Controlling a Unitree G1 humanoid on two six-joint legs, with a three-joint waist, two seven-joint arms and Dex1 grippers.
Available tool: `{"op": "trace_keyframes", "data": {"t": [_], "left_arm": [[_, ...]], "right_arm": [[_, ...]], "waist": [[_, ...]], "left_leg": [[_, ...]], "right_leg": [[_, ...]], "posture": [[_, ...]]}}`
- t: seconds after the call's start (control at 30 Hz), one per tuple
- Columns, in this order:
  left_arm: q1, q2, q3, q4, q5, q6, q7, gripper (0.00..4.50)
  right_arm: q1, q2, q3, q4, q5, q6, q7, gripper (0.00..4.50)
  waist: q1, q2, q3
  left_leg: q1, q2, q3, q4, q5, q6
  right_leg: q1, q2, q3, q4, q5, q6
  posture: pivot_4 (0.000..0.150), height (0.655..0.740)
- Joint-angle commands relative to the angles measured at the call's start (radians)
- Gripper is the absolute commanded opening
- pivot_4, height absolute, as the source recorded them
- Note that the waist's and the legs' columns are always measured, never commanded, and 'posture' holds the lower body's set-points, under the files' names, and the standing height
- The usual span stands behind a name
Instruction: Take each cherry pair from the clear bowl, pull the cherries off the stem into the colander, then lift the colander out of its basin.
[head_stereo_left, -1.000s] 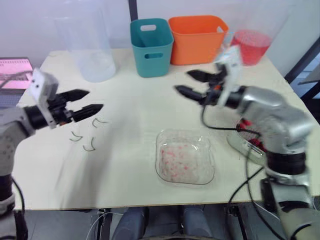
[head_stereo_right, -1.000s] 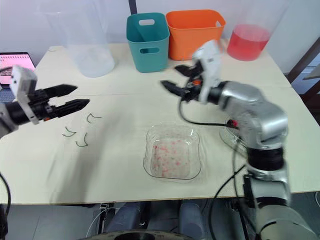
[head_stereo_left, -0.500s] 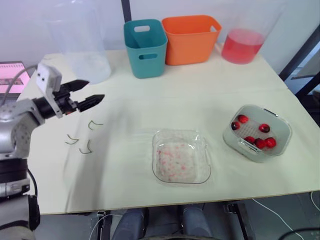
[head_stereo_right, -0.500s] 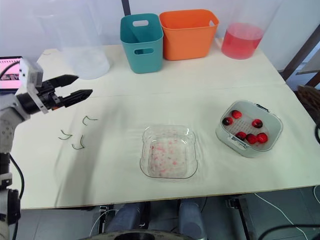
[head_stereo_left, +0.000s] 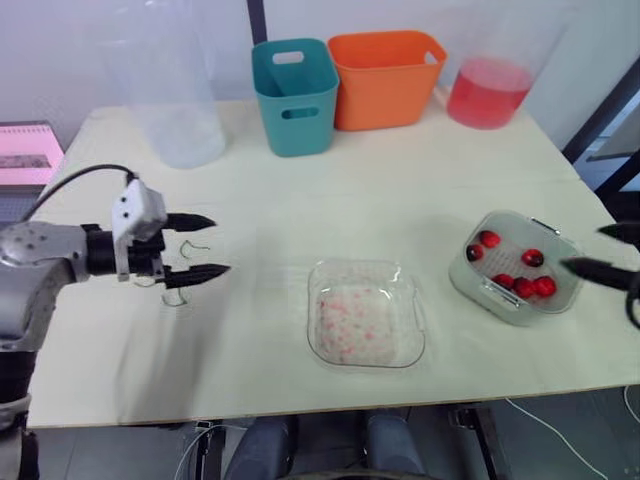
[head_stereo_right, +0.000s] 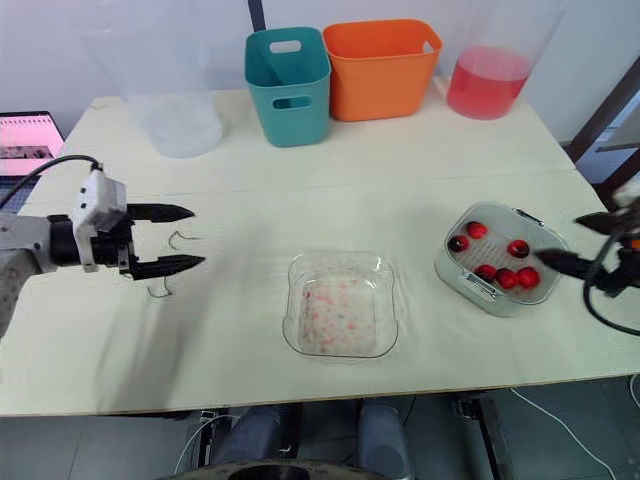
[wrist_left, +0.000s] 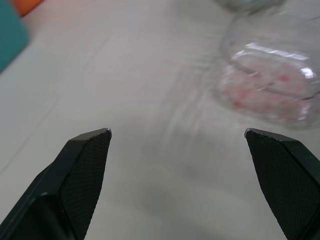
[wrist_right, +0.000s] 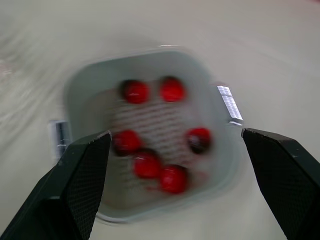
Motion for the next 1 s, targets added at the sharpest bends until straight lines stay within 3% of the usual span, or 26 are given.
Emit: {"op": "trace_keyframes", "data": {"t": [0.03, 0.13, 0.23, 0.37, 0.73, 0.87, 1.0], "left_arm": [[-0.068, 0.012, -0.013, -0.114, -0.064, 0.059, -0.002, 4.5], [-0.107, -0.017, -0.04, -0.208, -0.111, 0.119, 0.037, 4.5], [-0.134, -0.029, -0.058, -0.276, -0.156, 0.175, 0.063, 4.5], [-0.15, -0.018, -0.091, -0.332, -0.166, 0.2, 0.066, 4.5], [-0.165, -0.038, -0.101, -0.344, -0.197, 0.225, 0.094, 4.5], [-0.163, -0.041, -0.103, -0.338, -0.194, 0.216, 0.094, 4.5], [-0.168, -0.043, -0.111, -0.315, -0.177, 0.193, 0.09, 4.5]], "right_arm": [[-0.023, -0.013, 0.068, -0.104, 0.034, 0.025, 0.002, 4.44], [-0.018, 0.0, 0.136, -0.135, 0.002, 0.005, -0.018, 3.51], [-0.01, -0.006, 0.172, -0.144, -0.036, -0.01, -0.034, 2.03], [0.032, -0.014, 0.209, -0.139, -0.104, -0.053, -0.028, 2.03], [0.004, 0.021, 0.259, -0.124, -0.116, -0.06, -0.046, 2.03], [-0.006, 0.03, 0.281, -0.118, -0.127, -0.069, -0.054, 0.24], [-0.01, 0.029, 0.284, -0.123, -0.132, -0.066, -0.053, 0.18]], "waist": [[0.006, -0.001, 0.0], [0.01, -0.001, 0.001], [0.014, -0.001, 0.001], [0.015, -0.001, 0.001], [0.017, -0.001, 0.001], [0.017, -0.001, 0.001], [0.015, -0.001, 0.001]], "left_leg": [[0.0, 0.0, -0.001, 0.001, 0.0, 0.0], [0.0, -0.001, -0.003, 0.002, 0.0, 0.0], [0.0, -0.001, -0.002, 0.002, 0.0, 0.0], [0.0, -0.001, -0.002, 0.001, 0.0, 0.0], [0.001, -0.001, -0.002, 0.002, 0.0, 0.0], [0.001, -0.001, -0.002, 0.002, 0.0, 0.0], [0.003, -0.001, -0.002, 0.001, 0.0, 0.0]], "right_leg": [[0.001, 0.0, -0.001, -0.001, 0.0, 0.0], [0.004, -0.001, -0.002, -0.003, 0.0, 0.001], [0.004, -0.001, -0.002, -0.003, 0.001, 0.001], [0.004, 0.0, -0.002, -0.002, 0.001, 0.001], [0.004, 0.0, -0.002, -0.003, 0.001, 0.001], [0.005, 0.0, -0.002, -0.003, 0.0, 0.001], [0.006, 0.0, -0.002, -0.003, 0.0, 0.001]], "posture": [[0.15, 0.74], [0.15, 0.74], [0.15, 0.74], [0.15, 0.74], [0.15, 0.74], [0.15, 0.74], [0.15, 0.74]]}}
